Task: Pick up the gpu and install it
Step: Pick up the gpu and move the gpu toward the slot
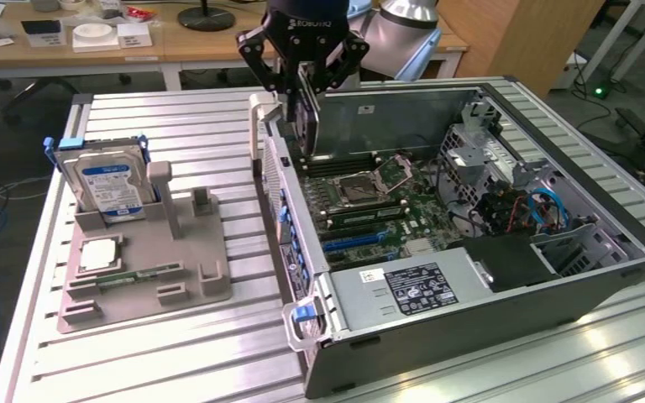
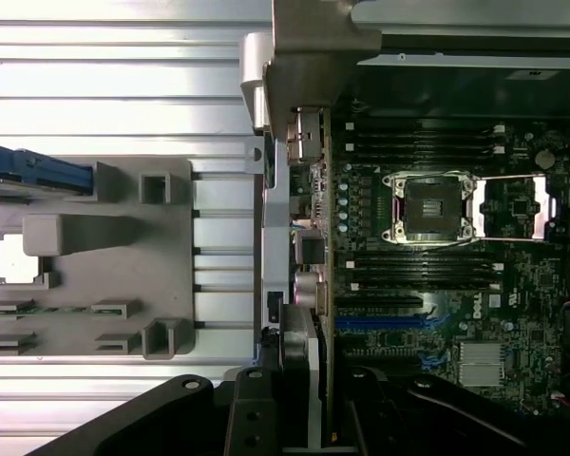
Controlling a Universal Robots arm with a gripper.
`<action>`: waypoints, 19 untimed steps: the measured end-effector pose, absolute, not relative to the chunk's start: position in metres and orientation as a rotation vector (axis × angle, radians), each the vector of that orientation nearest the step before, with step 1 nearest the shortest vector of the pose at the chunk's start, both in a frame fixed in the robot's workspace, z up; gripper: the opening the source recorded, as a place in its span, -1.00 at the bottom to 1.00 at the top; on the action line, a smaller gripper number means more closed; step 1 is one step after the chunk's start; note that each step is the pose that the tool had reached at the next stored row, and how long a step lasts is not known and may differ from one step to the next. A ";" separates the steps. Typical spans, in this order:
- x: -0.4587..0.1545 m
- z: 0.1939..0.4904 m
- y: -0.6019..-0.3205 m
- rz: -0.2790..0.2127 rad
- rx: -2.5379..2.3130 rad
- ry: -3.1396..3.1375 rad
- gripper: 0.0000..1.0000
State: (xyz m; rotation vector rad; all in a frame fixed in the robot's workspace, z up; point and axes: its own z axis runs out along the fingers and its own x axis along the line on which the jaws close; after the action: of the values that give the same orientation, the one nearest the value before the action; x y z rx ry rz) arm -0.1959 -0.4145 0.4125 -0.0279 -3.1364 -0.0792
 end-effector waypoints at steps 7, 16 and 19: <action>-0.191 0.412 -0.414 -0.079 -0.028 -3.136 -0.44; -0.185 0.412 -0.414 -0.079 -0.028 -3.136 -0.44; -0.183 0.413 -0.414 -0.079 -0.028 -3.136 -0.44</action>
State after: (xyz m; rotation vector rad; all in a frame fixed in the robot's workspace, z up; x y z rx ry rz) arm -0.1826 -0.4145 0.4125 -0.0277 -3.1363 -0.0791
